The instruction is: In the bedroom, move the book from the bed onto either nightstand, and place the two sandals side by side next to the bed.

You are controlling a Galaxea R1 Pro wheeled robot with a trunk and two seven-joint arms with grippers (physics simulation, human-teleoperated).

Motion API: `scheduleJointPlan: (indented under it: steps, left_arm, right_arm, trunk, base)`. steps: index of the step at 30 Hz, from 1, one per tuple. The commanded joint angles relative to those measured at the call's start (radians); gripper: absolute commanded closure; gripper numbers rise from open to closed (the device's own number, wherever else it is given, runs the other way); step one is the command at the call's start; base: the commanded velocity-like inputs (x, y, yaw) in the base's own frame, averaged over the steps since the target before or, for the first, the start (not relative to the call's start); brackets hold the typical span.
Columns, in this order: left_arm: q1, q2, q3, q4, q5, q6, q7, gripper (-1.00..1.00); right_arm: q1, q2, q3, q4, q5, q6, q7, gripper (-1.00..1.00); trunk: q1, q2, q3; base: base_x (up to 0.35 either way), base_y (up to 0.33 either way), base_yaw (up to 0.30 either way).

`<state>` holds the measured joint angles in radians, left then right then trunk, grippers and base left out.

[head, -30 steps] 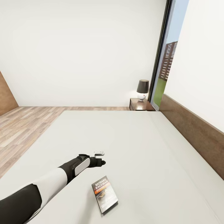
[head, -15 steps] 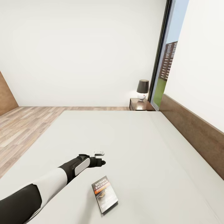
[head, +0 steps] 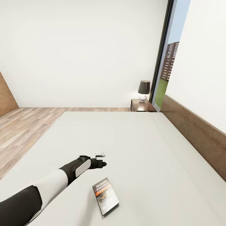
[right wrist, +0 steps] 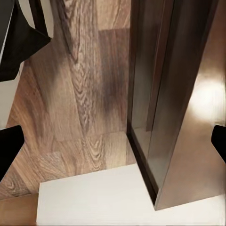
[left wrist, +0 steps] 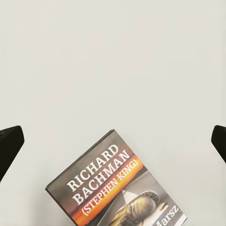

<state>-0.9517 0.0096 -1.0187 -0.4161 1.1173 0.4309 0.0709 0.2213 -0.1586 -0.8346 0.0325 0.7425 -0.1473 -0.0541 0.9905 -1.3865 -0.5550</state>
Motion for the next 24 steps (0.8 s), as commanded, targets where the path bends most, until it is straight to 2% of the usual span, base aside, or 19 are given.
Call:
scheduleJointPlan:
  steps: [1, 13, 24]
  left_arm:
    - [-0.001, 0.001, -0.006, -0.003, 0.010, 0.002, 0.007, -1.00]
    - [-0.001, 0.001, -0.006, -0.003, 0.010, 0.001, 0.008, -1.00]
    - [-0.001, 0.001, -0.006, -0.003, 0.010, 0.001, 0.009, -1.00]
  right_arm:
    - [0.000, -0.001, -0.008, 0.003, 0.011, -0.006, -0.006, -1.00]
    - [0.047, -0.003, -0.008, 0.007, 0.010, -0.006, -0.023, -1.00]
    - [0.059, 0.002, -0.008, 0.007, 0.011, -0.005, -0.023, -1.00]
  trunk:
    - [0.000, -0.001, -0.001]
    - [0.000, -0.001, -0.001]
    - [0.000, -0.001, -0.001]
  base:
    - [0.000, 0.000, 0.000]
    - [0.000, 0.000, 0.000]
    - [0.000, 0.000, 0.000]
